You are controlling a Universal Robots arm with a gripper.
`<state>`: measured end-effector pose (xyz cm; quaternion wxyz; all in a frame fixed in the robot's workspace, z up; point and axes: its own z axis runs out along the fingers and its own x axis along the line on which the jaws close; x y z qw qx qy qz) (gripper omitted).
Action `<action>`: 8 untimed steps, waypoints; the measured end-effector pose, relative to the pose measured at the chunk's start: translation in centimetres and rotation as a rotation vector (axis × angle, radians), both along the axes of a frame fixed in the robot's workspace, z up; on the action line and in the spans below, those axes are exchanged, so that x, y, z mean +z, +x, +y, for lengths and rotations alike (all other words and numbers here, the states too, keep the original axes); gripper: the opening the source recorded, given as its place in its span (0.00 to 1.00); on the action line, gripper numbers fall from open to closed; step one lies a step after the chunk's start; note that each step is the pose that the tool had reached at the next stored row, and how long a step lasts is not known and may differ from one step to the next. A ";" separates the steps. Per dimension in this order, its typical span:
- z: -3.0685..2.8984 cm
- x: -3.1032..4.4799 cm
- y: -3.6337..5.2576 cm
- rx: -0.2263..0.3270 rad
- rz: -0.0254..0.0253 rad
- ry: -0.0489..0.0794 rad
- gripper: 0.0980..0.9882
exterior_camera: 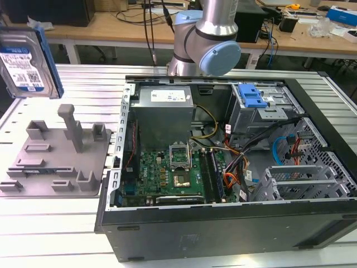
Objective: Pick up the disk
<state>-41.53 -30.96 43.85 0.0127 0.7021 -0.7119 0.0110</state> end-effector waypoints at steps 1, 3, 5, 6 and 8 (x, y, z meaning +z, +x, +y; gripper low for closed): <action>0.00 0.59 0.00 0.000 0.0000 0.000 0.30; 0.00 1.81 0.00 0.001 -0.0001 0.000 0.30; 0.00 3.35 0.00 0.001 -0.0003 0.000 0.30; 0.00 3.81 0.00 0.001 -0.0003 0.000 0.30; 0.00 4.85 0.00 0.002 -0.0005 0.000 0.30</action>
